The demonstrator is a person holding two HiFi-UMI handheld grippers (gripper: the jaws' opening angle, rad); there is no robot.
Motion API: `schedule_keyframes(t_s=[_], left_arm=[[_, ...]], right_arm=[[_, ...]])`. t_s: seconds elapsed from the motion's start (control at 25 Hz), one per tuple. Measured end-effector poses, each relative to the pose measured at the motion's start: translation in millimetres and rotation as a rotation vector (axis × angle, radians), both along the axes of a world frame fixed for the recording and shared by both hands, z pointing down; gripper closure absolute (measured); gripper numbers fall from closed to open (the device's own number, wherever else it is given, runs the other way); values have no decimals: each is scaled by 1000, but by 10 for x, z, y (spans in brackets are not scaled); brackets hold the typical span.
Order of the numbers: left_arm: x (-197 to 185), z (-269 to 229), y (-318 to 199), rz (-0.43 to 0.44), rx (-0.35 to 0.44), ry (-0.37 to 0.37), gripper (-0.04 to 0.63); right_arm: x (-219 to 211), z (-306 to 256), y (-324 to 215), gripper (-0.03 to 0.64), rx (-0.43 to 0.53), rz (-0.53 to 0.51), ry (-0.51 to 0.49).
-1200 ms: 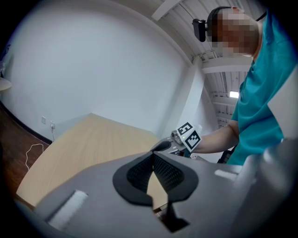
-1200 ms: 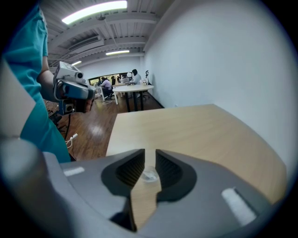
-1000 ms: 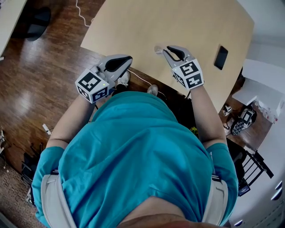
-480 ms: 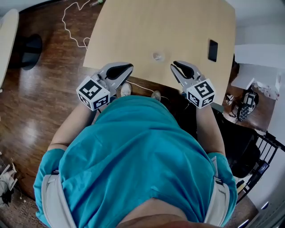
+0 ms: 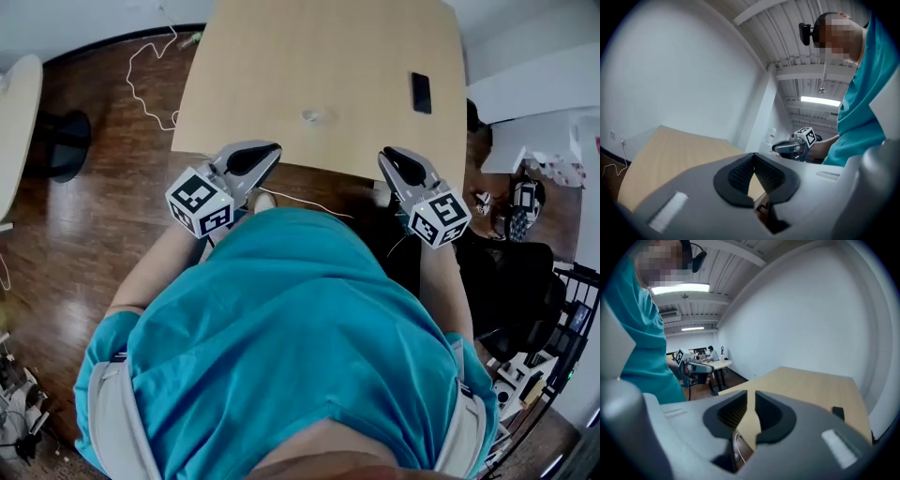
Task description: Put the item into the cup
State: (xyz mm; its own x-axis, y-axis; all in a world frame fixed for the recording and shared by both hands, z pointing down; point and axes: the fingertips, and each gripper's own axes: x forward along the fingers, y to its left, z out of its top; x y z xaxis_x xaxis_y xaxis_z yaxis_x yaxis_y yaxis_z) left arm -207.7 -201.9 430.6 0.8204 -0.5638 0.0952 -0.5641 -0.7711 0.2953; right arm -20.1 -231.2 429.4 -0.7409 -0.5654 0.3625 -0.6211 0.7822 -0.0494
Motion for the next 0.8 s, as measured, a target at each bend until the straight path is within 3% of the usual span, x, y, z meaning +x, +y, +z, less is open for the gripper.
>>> schedule_keyframes(t_s=[0.24, 0.48, 0.6, 0.8], left_arm=[[732, 24, 737, -28, -6, -9, 591], [1434, -15, 1588, -48, -8, -40, 591], [1561, -159, 1912, -68, 16, -55, 591], [1405, -389, 2325, -121, 61, -47, 591]], right_arm=[[543, -87, 900, 561, 49, -79, -31], [1153, -83, 1769, 561, 27, -161, -92], [1321, -65, 2055, 561, 5, -160, -138], [1249, -103, 2473, 561, -5, -173, -182]])
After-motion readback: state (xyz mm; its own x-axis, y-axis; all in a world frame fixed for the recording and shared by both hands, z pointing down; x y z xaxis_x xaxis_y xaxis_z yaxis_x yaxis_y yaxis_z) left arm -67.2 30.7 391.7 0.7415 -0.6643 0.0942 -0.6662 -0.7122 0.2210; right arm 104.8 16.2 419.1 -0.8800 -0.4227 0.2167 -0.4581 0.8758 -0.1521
